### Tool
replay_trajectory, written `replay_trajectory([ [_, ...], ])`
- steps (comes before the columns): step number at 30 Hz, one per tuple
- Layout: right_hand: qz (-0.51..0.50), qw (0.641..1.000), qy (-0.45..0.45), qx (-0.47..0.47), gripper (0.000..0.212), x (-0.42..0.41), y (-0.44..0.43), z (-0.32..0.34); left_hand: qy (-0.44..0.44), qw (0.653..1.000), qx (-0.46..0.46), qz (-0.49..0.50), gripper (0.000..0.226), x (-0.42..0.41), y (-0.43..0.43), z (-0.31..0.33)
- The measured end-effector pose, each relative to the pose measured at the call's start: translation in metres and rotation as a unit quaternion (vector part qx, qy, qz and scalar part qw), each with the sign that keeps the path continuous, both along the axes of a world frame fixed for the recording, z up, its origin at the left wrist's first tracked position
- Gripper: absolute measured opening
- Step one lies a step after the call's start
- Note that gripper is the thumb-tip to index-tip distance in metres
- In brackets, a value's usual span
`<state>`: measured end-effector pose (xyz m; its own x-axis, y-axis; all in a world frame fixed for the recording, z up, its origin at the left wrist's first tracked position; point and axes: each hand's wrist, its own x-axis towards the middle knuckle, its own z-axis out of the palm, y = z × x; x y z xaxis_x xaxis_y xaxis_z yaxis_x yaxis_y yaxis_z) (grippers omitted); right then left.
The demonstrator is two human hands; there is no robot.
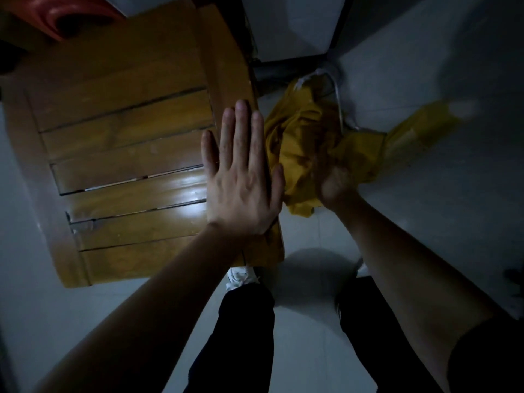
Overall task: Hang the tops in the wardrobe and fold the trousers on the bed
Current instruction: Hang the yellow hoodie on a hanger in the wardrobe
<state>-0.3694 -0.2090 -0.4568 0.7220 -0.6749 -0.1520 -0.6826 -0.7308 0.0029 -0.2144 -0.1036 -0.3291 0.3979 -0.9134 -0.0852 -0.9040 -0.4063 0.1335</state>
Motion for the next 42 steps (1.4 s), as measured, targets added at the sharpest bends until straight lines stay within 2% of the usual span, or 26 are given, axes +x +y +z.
replay_trajectory([
  [1, -0.016, 0.997, -0.005, 0.069, 0.039, -0.012, 0.003, 0.004, 0.004, 1.0, 0.013, -0.001, 0.075, 0.0, 0.0, 0.001],
  [3, -0.058, 0.993, -0.021, 0.101, 0.041, -0.022, -0.003, 0.037, 0.018, 0.999, 0.043, 0.0, 0.074, -0.001, -0.001, 0.007],
  [5, -0.159, 0.971, -0.081, 0.157, 0.036, -0.026, -0.012, 0.082, 0.036, 0.996, 0.078, 0.006, 0.074, -0.002, -0.003, 0.017],
  [7, -0.204, 0.948, -0.198, 0.146, 0.026, -0.027, -0.019, 0.133, 0.069, 0.99, 0.119, 0.012, 0.076, 0.0, -0.009, 0.031],
  [9, -0.23, 0.921, -0.301, 0.092, 0.021, -0.028, -0.028, 0.196, 0.129, 0.978, 0.161, 0.035, 0.083, 0.0, -0.017, 0.053],
  [12, -0.242, 0.88, -0.393, 0.112, 0.032, -0.03, -0.033, 0.291, 0.2, 0.959, 0.177, 0.094, 0.088, -0.009, -0.022, 0.103],
  [14, -0.244, 0.851, -0.453, 0.107, 0.038, -0.026, -0.035, 0.36, 0.212, 0.955, 0.174, 0.11, 0.092, -0.018, -0.018, 0.144],
  [18, -0.164, 0.786, -0.588, 0.097, 0.03, -0.003, -0.034, 0.506, 0.262, 0.941, 0.136, 0.167, 0.097, -0.023, -0.012, 0.242],
  [21, -0.11, 0.733, -0.649, 0.17, 0.026, 0.026, -0.021, 0.609, 0.319, 0.931, -0.004, 0.176, 0.09, -0.012, -0.008, 0.343],
  [24, -0.063, 0.708, -0.657, 0.253, 0.029, 0.05, 0.004, 0.695, 0.427, 0.878, -0.157, 0.148, 0.076, -0.001, 0.012, 0.448],
  [27, -0.028, 0.693, -0.64, 0.331, 0.035, 0.074, 0.035, 0.754, 0.504, 0.822, -0.183, 0.191, 0.041, 0.005, 0.053, 0.523],
  [28, -0.016, 0.691, -0.63, 0.354, 0.036, 0.082, 0.047, 0.77, 0.51, 0.814, -0.188, 0.205, 0.029, 0.007, 0.07, 0.54],
  [30, -0.005, 0.685, -0.607, 0.403, 0.037, 0.1, 0.074, 0.801, 0.492, 0.813, -0.196, 0.241, 0.017, 0.012, 0.107, 0.566],
  [33, -0.01, 0.648, -0.551, 0.526, 0.036, 0.13, 0.12, 0.839, 0.495, 0.771, -0.21, 0.341, 0.024, 0.021, 0.17, 0.598],
  [35, -0.005, 0.605, -0.512, 0.61, 0.035, 0.149, 0.157, 0.86, 0.51, 0.728, -0.209, 0.408, 0.031, 0.03, 0.217, 0.613],
  [38, -0.006, 0.552, -0.48, 0.682, 0.03, 0.172, 0.224, 0.888, 0.53, 0.684, -0.189, 0.465, 0.038, 0.039, 0.299, 0.626],
  [40, -0.003, 0.519, -0.444, 0.731, 0.039, 0.184, 0.271, 0.9, 0.551, 0.641, -0.204, 0.495, 0.047, 0.046, 0.354, 0.629],
  [42, 0.032, 0.485, -0.387, 0.784, 0.047, 0.196, 0.316, 0.906, 0.584, 0.579, -0.251, 0.51, 0.061, 0.057, 0.405, 0.625],
])
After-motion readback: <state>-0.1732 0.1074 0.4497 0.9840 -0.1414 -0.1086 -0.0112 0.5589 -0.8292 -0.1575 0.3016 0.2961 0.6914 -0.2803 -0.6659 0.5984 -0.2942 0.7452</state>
